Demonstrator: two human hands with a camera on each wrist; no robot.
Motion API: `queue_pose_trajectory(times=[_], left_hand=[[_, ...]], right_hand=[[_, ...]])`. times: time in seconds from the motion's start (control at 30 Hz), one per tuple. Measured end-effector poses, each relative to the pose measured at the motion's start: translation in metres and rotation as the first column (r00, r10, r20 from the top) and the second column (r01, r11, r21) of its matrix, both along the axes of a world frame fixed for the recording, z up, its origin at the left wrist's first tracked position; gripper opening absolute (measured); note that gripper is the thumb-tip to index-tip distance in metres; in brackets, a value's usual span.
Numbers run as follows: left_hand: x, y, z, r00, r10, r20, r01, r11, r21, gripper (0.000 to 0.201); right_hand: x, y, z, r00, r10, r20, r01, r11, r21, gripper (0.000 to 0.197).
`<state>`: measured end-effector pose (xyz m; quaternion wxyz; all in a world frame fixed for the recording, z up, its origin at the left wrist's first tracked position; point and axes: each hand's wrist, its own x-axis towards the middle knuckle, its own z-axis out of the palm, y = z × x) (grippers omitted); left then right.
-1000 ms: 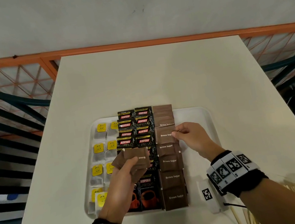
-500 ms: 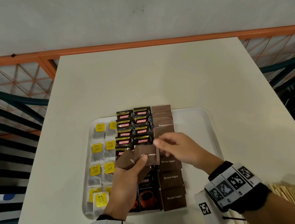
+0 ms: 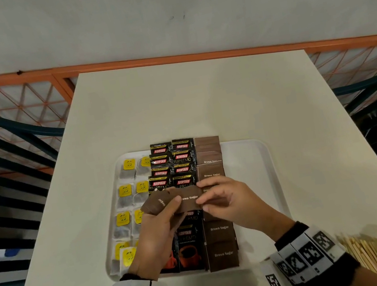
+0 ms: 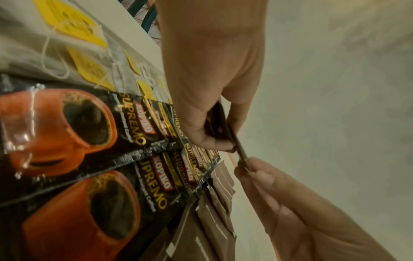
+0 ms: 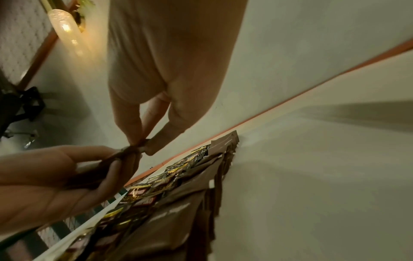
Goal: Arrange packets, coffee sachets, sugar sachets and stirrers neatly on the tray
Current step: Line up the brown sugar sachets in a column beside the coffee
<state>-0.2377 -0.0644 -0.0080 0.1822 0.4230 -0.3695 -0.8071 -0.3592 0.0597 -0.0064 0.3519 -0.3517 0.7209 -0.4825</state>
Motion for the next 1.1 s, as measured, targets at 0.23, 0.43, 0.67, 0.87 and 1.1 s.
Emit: queue_pose_trajectory(times=[0.23, 0.43, 0.67, 0.87, 1.1], left_hand=[[-0.001, 0.004, 0.001, 0.998, -0.061, 0.005, 0.061, 0.995, -0.076, 0.02], [0.002, 0.0, 0.002, 0.996, -0.075, -0.038, 0.076, 0.996, 0.037, 0.016], [0.0, -0.004, 0.007, 0.994, -0.062, -0.095, 0.075, 0.987, 0.139, 0.027], [-0.001, -0.004, 0.007, 0.997, -0.029, -0.073, 0.038, 0.992, 0.122, 0.03], [0.0, -0.002, 0.006, 0.996, -0.026, -0.083, 0.035, 0.994, 0.108, 0.027]], right_hand=[[-0.007, -0.006, 0.003, 0.919, -0.173, 0.355, 0.15, 0.984, 0.092, 0.029], [-0.034, -0.01, 0.001, 0.9, -0.285, 0.33, 0.272, 0.959, 0.085, 0.026], [-0.072, -0.028, -0.011, 0.848, -0.455, 0.273, 0.445, 0.89, 0.101, 0.034], [-0.075, -0.033, -0.02, 0.887, -0.442, 0.134, 0.417, 0.892, 0.175, 0.039], [-0.075, -0.032, -0.028, 0.89, -0.455, -0.017, 0.449, 0.869, 0.206, 0.04]])
